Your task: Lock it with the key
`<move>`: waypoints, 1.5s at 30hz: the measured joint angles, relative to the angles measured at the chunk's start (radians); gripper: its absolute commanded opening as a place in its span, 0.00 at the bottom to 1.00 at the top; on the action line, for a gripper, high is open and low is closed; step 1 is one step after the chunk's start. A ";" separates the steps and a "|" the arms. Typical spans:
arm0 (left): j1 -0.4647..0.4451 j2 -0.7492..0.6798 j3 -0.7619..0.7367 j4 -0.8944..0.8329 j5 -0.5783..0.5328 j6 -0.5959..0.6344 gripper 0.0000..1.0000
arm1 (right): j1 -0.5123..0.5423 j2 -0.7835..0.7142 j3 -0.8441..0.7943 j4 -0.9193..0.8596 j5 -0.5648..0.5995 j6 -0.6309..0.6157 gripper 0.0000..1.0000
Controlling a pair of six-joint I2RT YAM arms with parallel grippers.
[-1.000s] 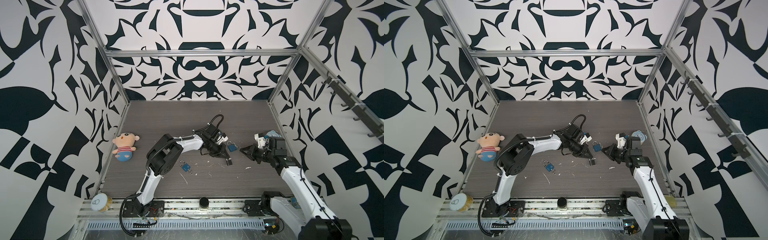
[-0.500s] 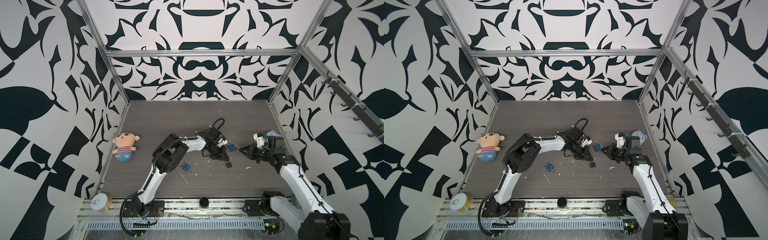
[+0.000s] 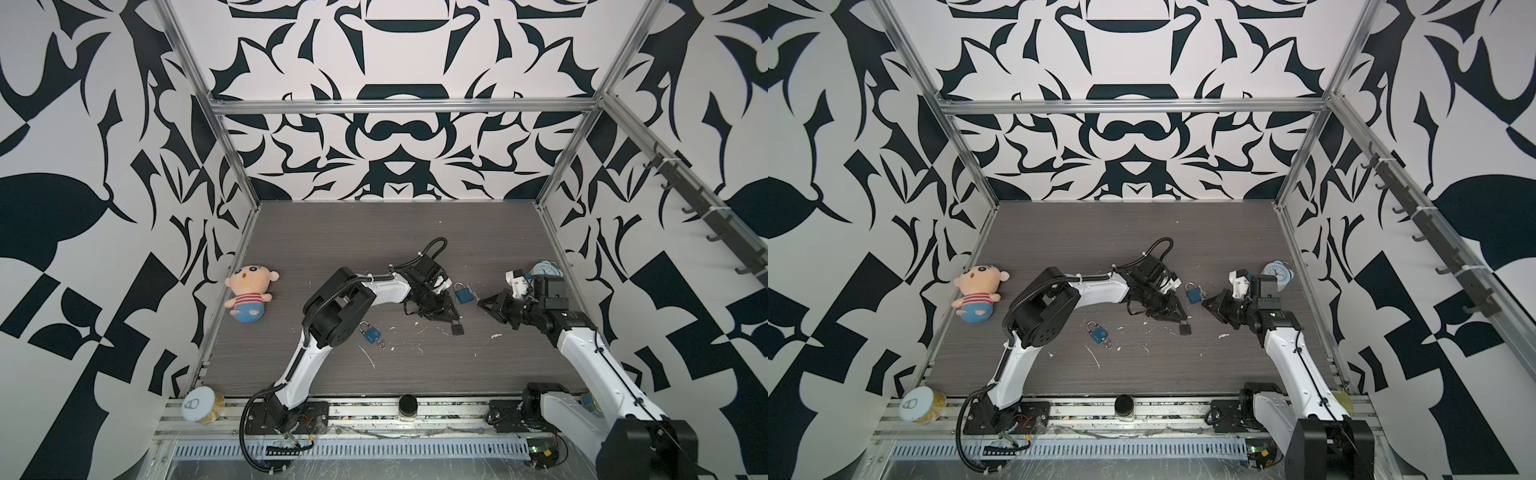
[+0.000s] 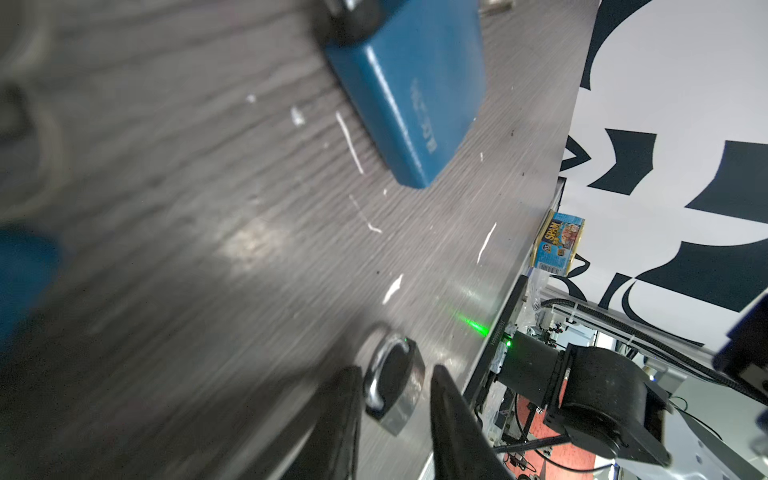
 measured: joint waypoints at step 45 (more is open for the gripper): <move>0.135 -0.551 -0.429 0.323 -0.108 -0.027 0.33 | 0.236 0.229 -0.206 0.342 0.237 0.094 0.14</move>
